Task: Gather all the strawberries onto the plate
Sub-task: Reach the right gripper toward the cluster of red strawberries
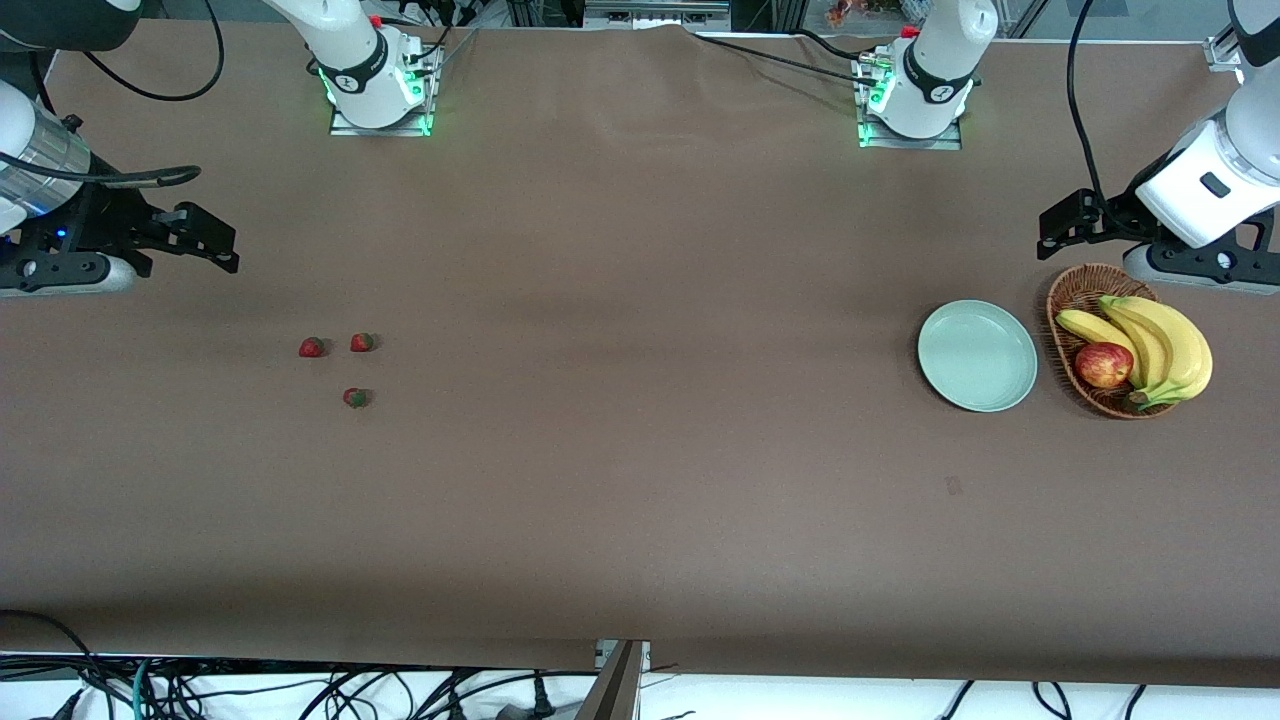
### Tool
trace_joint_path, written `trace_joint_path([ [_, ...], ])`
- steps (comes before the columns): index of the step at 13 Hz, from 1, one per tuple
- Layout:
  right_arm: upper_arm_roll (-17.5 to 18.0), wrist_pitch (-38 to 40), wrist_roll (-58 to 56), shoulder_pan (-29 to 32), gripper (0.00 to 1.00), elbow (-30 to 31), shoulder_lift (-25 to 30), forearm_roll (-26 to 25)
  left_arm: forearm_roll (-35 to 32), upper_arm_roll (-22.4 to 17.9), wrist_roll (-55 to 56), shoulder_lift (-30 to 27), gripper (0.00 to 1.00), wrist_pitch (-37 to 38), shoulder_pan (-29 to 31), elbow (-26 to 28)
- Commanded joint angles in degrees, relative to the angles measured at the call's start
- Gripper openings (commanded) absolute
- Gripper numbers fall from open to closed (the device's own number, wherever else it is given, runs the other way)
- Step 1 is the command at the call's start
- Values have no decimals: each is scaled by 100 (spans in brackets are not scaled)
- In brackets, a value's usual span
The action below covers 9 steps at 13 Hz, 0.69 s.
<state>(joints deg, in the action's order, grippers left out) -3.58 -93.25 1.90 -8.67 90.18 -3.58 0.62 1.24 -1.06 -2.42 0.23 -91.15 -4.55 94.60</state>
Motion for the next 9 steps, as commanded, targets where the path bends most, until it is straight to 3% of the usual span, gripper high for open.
trace_joint_path([
  [1,59,-166,-93,85,100,-9,-107,8,34,-8,-13,48,100,62,15,-126],
  [9,68,-185,-102,50,100,-26,-528,-71,34,-8,-13,48,100,62,15,-126],
])
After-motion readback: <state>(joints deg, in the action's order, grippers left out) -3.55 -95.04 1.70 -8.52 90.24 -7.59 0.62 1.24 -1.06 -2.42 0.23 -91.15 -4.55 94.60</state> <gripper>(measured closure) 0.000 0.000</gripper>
